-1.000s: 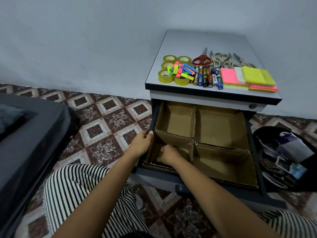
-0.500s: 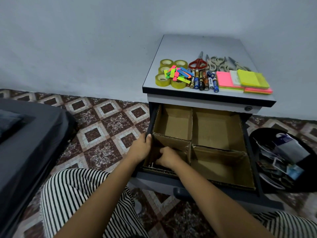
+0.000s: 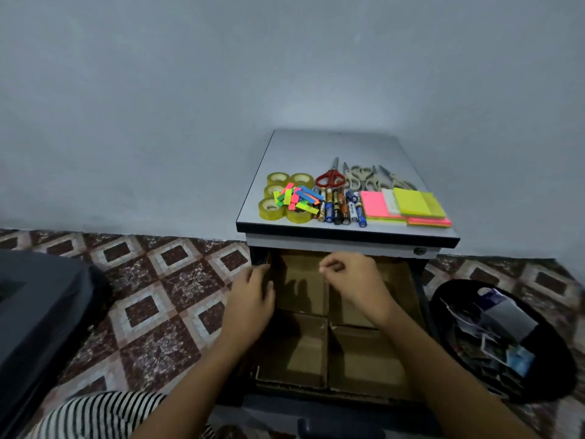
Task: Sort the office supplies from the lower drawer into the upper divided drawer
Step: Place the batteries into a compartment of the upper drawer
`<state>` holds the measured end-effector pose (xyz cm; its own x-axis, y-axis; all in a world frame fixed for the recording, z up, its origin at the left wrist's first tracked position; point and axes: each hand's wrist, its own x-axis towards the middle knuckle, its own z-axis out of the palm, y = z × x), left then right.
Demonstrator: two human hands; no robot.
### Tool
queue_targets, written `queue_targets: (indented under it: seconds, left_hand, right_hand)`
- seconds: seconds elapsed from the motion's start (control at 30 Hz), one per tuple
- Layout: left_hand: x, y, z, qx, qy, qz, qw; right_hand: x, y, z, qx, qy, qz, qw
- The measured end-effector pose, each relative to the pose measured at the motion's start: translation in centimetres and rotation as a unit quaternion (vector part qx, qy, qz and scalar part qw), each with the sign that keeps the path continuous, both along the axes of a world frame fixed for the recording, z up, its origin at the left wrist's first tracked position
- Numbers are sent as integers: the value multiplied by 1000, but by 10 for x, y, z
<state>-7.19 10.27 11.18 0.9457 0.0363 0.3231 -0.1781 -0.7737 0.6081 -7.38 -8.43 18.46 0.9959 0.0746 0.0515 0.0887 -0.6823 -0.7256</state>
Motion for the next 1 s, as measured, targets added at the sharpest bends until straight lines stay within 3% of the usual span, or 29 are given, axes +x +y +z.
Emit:
queue_targets:
  seconds: [0.2,0.37,0.47,0.73,1.0]
  left_hand:
    - [62,-53,60,125,-173,-111,971]
    - [103,-82,74,294,-193,-144,925]
    - [109,-89,75,350,-178,-125,911]
    - [111,-86,74,389,-215,-122,888]
    - [102,-80,66,390,-273,-130,870]
  right_hand:
    - [59,-37,29,-81,-143,-103,981]
    - [84,-48,19,-234,-154,-81,957]
    - [84,-47,12,-297,-176,-49,937]
    - [79,-41,3,-343,-228,-24,911]
    - [76,-46,-2,-325,-289,-23,900]
